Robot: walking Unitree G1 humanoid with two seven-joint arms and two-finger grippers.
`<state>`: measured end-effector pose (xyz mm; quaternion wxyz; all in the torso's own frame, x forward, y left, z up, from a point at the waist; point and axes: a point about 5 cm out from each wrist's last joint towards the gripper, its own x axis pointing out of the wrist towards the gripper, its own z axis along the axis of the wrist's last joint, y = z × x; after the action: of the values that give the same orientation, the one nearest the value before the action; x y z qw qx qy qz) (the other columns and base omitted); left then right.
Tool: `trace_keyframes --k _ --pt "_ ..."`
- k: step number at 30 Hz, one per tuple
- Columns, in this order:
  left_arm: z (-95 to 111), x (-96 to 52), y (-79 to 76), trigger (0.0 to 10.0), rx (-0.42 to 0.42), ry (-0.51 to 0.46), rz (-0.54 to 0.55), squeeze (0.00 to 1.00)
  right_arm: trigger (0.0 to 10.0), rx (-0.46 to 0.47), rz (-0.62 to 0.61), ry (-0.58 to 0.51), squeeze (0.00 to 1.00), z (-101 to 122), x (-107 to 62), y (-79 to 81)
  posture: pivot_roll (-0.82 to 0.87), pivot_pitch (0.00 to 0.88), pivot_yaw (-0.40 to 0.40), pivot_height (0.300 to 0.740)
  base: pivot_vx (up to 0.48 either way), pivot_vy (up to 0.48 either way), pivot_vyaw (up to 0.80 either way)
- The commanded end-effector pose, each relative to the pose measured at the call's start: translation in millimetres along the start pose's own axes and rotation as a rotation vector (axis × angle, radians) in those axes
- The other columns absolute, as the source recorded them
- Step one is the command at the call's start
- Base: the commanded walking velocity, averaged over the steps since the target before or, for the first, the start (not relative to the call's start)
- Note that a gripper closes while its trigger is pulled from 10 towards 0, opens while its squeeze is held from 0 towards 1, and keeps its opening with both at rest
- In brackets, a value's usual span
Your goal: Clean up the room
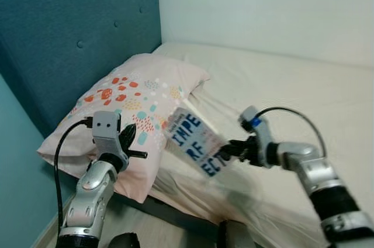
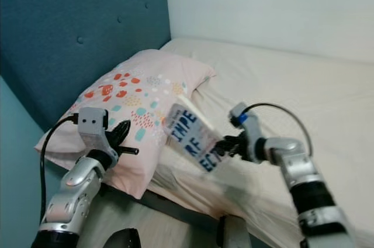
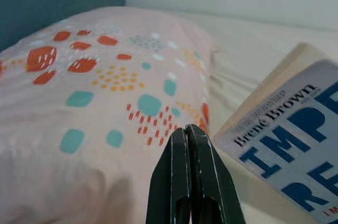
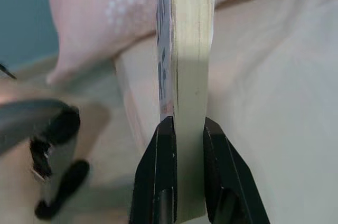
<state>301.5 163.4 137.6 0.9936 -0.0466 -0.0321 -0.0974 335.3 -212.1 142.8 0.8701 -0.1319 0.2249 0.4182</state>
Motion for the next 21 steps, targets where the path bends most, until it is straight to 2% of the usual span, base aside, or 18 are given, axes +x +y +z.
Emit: trace_keyframes --k 1,3,4,7,9,11,13,21 --pt "1.9 -2.2 0.8 10.0 0.004 0.007 -0.033 0.00 10.0 -0.068 0.060 0.024 0.00 3.2 -1.3 -0.6 0.00 0.061 -0.029 0.567 0.000 0.000 0.00" --pt "5.0 -3.6 -0.7 10.0 0.013 0.005 -0.072 0.00 10.0 -0.168 0.059 0.088 0.00 4.9 -12.4 -12.3 0.01 0.071 -0.024 0.567 0.000 0.000 0.00" --pt "5.0 -3.6 -0.7 10.0 0.013 0.005 -0.072 0.00 10.0 -0.168 0.059 0.088 0.00 4.9 -12.4 -12.3 0.01 0.071 -0.024 0.567 0.000 0.000 0.00" --pt "9.2 -5.7 -3.3 10.0 0.012 0.005 -0.132 0.00 10.0 -0.255 0.034 0.096 0.00 16.9 -23.3 -27.1 0.01 0.091 -0.015 0.567 0.000 0.000 0.00" --pt "9.9 -6.2 -3.9 10.0 0.011 0.006 -0.142 0.00 10.0 -0.265 0.036 0.095 0.00 18.5 -24.0 -28.4 0.01 0.091 -0.015 0.567 0.000 0.000 0.00" --pt "13.6 -8.0 -9.7 10.0 0.021 -0.002 -0.198 0.00 10.0 -0.345 0.023 0.090 0.00 22.3 -25.0 -32.1 0.02 0.111 -0.015 0.567 0.000 0.000 0.00" --pt "15.0 -8.8 -11.8 10.0 0.026 -0.006 -0.218 0.00 10.0 -0.378 0.019 0.089 0.00 23.4 -25.1 -33.0 0.02 0.113 -0.015 0.567 0.000 0.000 0.00" --pt "23.1 -17.0 -21.5 10.0 0.047 -0.013 -0.324 0.00 10.0 -0.365 0.130 0.068 0.00 30.0 -24.0 -32.2 0.04 0.137 -0.023 0.567 0.000 0.000 0.00"
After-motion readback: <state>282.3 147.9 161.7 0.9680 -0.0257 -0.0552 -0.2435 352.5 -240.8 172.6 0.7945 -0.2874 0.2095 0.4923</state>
